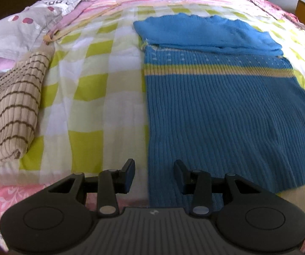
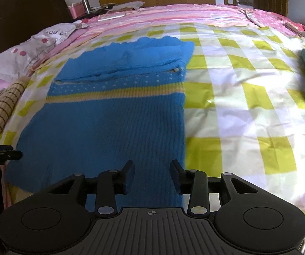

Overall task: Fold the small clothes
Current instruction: 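Move both grippers along the sweater body to its ribbed hem, then grasp the ribbed hem with both grippers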

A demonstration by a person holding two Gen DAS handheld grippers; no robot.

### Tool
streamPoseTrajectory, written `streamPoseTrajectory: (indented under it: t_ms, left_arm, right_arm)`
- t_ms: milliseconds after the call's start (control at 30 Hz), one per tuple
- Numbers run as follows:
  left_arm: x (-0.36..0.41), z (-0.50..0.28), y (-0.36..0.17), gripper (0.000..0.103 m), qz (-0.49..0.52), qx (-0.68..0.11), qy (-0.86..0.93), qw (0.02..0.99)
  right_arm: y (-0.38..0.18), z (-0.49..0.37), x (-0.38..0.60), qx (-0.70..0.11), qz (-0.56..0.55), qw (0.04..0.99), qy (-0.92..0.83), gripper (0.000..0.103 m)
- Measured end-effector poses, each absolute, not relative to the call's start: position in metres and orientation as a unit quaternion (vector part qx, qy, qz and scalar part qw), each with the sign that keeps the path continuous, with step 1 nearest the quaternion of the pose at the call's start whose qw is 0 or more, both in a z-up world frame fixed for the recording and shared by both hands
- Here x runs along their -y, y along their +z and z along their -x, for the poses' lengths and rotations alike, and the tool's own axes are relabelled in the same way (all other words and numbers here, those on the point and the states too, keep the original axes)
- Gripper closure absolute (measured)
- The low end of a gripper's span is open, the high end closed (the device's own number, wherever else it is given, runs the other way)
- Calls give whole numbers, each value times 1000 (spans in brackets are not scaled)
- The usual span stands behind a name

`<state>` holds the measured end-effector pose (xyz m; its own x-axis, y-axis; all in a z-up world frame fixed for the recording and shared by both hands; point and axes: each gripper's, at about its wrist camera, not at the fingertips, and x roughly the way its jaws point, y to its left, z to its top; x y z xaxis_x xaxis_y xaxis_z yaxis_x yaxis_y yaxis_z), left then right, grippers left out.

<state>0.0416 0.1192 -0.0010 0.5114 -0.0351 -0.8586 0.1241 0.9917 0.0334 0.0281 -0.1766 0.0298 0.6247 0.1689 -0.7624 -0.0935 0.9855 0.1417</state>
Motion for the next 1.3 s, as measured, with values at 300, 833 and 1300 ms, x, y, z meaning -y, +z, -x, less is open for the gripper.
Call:
streamPoseTrajectory:
  t_ms: [300,833,1300]
  left_arm:
    - [-123,-36,-1,56,-34,-503,-64,861]
    - [-111,-32,-4,57,-44,-517,-112,848]
    - [-110,-31,-4,57,-38,-525,-122,842]
  right_arm:
    - [21,-9,193,-447,-52,891,56,65]
    - [17,-2,202,-448,-55,891,41,65]
    - [15,2,195,-453,-39,890,48,63]
